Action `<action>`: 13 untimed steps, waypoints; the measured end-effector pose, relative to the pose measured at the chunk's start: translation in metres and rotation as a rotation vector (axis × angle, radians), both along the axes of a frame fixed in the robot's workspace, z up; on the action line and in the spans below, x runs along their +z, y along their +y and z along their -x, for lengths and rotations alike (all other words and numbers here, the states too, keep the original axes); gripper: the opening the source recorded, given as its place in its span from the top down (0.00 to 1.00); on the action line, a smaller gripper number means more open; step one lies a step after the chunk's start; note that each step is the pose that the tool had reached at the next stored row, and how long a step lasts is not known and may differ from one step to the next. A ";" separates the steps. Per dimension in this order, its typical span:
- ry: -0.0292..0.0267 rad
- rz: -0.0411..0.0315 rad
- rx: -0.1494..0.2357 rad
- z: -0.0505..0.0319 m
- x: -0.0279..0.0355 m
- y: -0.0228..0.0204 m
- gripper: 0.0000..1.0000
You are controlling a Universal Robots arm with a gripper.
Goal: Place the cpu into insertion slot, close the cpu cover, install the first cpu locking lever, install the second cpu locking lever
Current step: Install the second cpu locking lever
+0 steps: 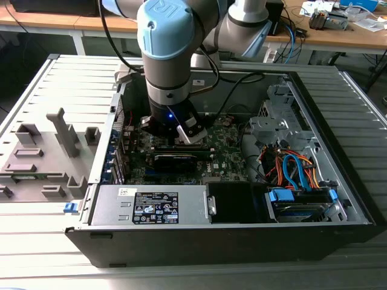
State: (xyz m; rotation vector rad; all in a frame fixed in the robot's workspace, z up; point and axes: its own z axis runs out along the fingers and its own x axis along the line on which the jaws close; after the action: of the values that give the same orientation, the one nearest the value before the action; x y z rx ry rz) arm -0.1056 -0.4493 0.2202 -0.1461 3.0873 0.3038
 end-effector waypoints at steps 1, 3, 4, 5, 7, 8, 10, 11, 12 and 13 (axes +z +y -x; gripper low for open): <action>0.0000 -0.0026 0.000 0.0004 -0.0001 -0.0009 0.89; -0.0001 -0.0108 0.000 0.0007 -0.0002 -0.0026 0.89; -0.0001 -0.0185 0.000 0.0008 -0.0002 -0.0041 0.89; 0.0000 -0.0303 0.000 0.0008 -0.0002 -0.0063 0.89; 0.0000 -0.0425 0.000 0.0008 -0.0002 -0.0098 0.89; -0.0001 -0.0436 0.000 0.0008 -0.0002 -0.0126 0.89; 0.0000 -0.0436 0.000 0.0008 -0.0002 -0.0156 0.89; 0.0000 -0.0435 0.000 0.0009 -0.0002 -0.0165 0.89; -0.0001 -0.0436 0.000 0.0008 -0.0002 -0.0177 0.89; 0.0001 -0.0437 0.000 0.0009 -0.0002 -0.0189 0.89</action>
State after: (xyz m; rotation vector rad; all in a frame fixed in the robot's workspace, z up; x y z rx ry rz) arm -0.1065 -0.4682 0.2200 -0.1446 3.0780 0.3710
